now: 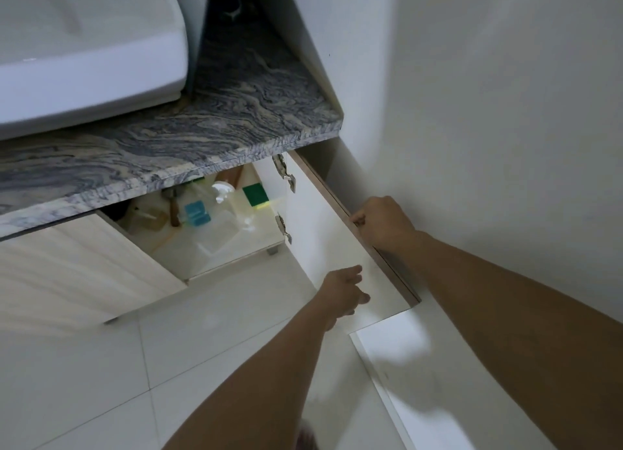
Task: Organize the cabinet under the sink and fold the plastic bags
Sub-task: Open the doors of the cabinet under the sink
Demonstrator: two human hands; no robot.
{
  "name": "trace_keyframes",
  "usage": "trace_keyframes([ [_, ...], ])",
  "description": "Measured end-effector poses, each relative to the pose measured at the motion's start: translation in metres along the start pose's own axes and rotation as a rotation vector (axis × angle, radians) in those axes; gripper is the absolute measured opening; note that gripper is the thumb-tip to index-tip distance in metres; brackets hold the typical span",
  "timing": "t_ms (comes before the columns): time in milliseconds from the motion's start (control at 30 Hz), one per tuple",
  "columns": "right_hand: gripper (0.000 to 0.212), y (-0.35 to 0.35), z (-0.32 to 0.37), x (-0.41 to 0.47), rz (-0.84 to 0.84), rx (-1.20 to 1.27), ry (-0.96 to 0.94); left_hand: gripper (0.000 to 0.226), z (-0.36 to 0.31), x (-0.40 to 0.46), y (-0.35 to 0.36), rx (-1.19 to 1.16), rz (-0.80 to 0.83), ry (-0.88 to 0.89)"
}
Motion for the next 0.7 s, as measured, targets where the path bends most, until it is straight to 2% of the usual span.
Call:
trace_keyframes([
  [100,0.023,0.006,0.013,0.001,-0.009,-0.049,0.000,0.049,0.011,-0.007,-0.034,-0.048,-0.157,-0.073],
  [267,0.030,0.031,0.060,0.010,0.057,-0.067,-0.141,0.037,0.026,-0.030,-0.119,-0.016,-0.433,-0.130],
  [367,0.027,0.055,0.097,0.020,0.089,-0.028,-0.213,0.011,0.031,-0.049,-0.174,-0.024,-0.532,-0.133],
  [433,0.029,0.076,0.125,0.025,0.136,-0.021,-0.241,0.022,0.038,-0.062,-0.211,-0.031,-0.590,-0.159],
  [567,0.030,0.116,0.185,0.029,0.247,-0.010,-0.328,0.008,0.065,-0.093,-0.283,-0.155,-0.759,-0.213],
  [633,0.035,0.138,0.215,0.029,0.302,-0.028,-0.383,0.025,0.082,-0.111,-0.317,-0.218,-0.838,-0.237],
  [700,0.042,0.161,0.245,0.029,0.352,-0.049,-0.430,0.027,0.100,-0.126,-0.347,-0.316,-0.897,-0.251],
])
Point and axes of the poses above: each hand's wrist, its own x-axis towards the middle knuckle, its own y-axis out of the palm, z = x × y, the point moved 5 cm from there along x, towards the middle knuckle, and after that the axes turned 14 degrees about x, right-handed, at the moved point
